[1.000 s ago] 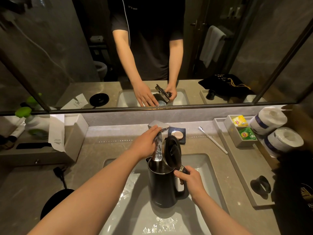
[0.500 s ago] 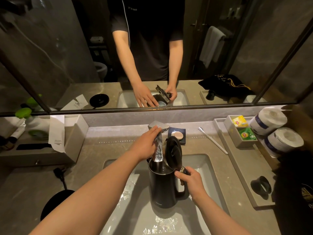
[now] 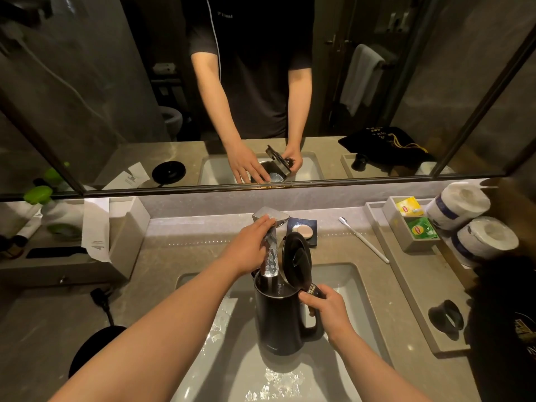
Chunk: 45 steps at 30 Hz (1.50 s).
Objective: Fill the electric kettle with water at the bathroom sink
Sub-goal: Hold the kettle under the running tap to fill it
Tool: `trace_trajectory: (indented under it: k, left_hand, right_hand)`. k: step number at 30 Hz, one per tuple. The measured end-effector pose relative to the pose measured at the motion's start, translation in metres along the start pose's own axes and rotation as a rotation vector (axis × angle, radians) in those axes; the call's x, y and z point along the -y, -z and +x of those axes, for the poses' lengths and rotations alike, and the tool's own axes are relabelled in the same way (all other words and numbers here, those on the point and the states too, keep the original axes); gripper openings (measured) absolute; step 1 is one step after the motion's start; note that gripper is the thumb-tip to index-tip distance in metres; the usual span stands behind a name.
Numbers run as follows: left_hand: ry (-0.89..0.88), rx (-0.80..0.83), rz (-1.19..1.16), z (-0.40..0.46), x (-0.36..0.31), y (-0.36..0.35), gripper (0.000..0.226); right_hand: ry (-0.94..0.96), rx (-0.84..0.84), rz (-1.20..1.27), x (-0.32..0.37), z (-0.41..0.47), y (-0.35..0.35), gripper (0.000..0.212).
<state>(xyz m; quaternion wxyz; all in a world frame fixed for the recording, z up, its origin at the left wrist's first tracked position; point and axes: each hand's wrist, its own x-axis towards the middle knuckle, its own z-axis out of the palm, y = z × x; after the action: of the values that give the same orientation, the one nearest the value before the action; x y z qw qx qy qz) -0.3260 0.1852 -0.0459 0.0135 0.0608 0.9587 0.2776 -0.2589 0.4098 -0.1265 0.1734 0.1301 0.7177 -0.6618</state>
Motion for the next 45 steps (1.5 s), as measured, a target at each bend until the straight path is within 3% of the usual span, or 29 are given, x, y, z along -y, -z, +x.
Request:
trace_trajectory:
  k: [17, 45]
  left_hand:
    - [0.001, 0.019, 0.033, 0.0013, 0.0012, -0.0003, 0.074]
    - [0.016, 0.011, 0.032, 0.0018, 0.0024, -0.0037, 0.075]
  right_hand:
    - [0.013, 0.007, 0.062, 0.0037, -0.0008, 0.0009, 0.023]
    - [0.006, 0.008, 0.032, -0.0011, 0.0008, 0.0, 0.016]
